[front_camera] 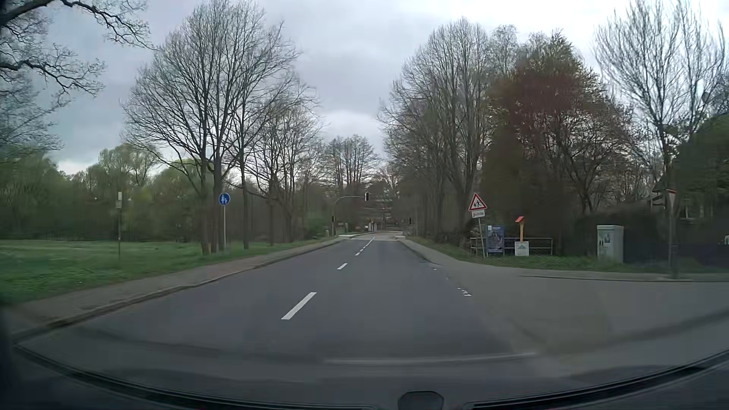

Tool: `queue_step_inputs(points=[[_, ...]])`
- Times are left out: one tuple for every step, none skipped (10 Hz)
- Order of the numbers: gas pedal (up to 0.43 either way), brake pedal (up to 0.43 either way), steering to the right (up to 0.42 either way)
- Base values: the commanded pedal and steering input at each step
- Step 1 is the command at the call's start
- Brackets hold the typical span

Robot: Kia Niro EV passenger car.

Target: Follow the waypoints while adhering to traffic rules and regulations

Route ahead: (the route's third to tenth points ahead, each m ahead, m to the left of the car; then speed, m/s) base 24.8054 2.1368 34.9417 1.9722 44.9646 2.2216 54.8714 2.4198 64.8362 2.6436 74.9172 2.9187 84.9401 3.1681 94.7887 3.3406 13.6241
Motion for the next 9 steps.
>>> queue_step_inputs(points=[[0.138,0.0,-0.003],[0.138,0.006,0.0],[0.138,0.0,0.0],[0.138,0.0,0.0],[0.15,0.0,0.0],[0.15,0.0,0.0],[0.15,0.0,0.0],[0.15,0.0,0.0],[0.15,0.0,0.0]])
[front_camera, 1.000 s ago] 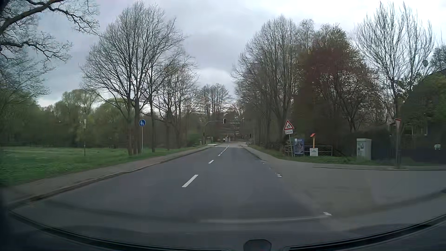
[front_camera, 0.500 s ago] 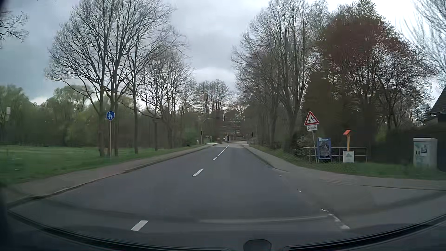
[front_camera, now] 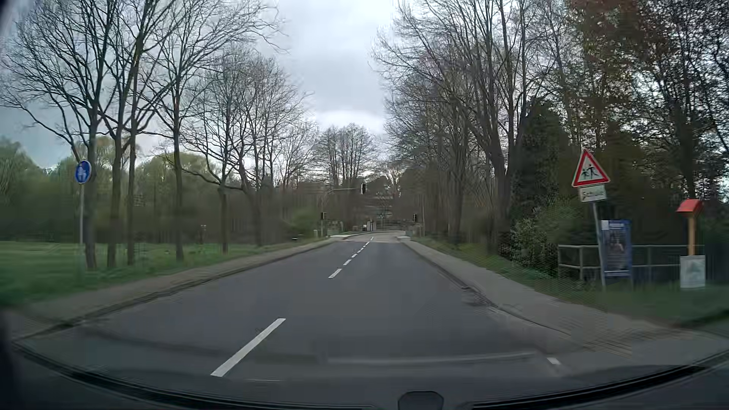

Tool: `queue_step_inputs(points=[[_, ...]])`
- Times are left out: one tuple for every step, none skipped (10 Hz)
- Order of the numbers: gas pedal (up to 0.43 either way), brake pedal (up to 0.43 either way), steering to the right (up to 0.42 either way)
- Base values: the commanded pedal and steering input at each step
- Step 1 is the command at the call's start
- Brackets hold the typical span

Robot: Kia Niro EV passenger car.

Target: Follow the waypoints while adhering to traffic rules and regulations

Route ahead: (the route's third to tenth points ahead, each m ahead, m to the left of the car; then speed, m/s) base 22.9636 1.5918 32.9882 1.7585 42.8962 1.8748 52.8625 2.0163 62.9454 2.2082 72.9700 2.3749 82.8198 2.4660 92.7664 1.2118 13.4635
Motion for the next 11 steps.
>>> queue_step_inputs(points=[[0.15,0.006,0.0],[0.15,0.0,0.0],[0.15,0.0,0.0],[0.157,0.0,0.0],[0.177,0.006,0.0],[0.177,0.006,0.0],[0.177,0.0,0.0],[0.177,0.0,-0.001],[0.177,0.0,-0.004],[0.177,0.0,-0.006],[0.177,0.0,-0.008]])
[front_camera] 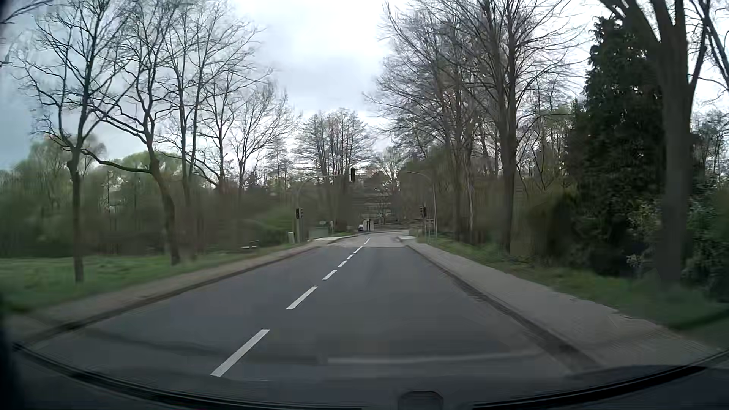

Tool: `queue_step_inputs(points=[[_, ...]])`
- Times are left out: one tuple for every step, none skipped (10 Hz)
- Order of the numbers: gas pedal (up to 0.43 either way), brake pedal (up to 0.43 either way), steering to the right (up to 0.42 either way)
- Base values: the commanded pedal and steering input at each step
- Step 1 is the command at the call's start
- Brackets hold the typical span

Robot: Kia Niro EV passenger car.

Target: Follow the waypoints while adhering to traffic rules and regulations

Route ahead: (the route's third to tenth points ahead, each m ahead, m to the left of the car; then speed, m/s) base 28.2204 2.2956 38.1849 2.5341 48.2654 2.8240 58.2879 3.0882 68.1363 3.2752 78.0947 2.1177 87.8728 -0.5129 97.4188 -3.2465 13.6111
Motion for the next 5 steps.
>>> queue_step_inputs(points=[[0.177,0.0,-0.009],[0.177,0.0,-0.01],[0.177,0.0,-0.007],[0.157,0.006,-0.005],[0.157,0.006,-0.005]])
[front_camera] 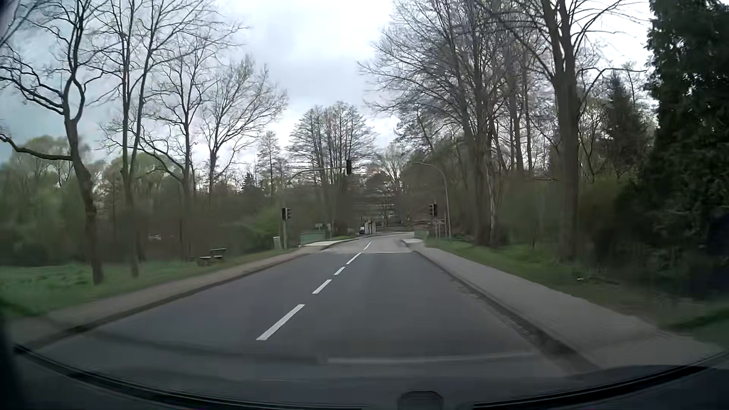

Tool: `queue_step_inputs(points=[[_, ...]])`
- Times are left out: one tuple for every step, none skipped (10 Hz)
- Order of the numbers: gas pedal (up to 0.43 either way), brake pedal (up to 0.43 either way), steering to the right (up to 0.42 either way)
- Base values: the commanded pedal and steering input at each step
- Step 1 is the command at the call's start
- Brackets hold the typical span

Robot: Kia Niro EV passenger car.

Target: Follow the waypoints while adhering to traffic rules and regulations

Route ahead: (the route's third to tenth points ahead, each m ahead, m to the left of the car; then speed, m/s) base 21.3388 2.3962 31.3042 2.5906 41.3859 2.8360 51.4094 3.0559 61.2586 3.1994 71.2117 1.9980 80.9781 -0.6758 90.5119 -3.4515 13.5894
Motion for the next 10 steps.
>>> queue_step_inputs(points=[[0.157,0.006,-0.005],[0.157,0.0,-0.005],[0.157,0.0,-0.008],[0.157,0.0,-0.008],[0.157,0.0,-0.009],[0.15,0.0,-0.009],[0.15,0.006,-0.009],[0.15,0.0,-0.01],[0.138,0.0,-0.01],[0.138,0.0,-0.01]])
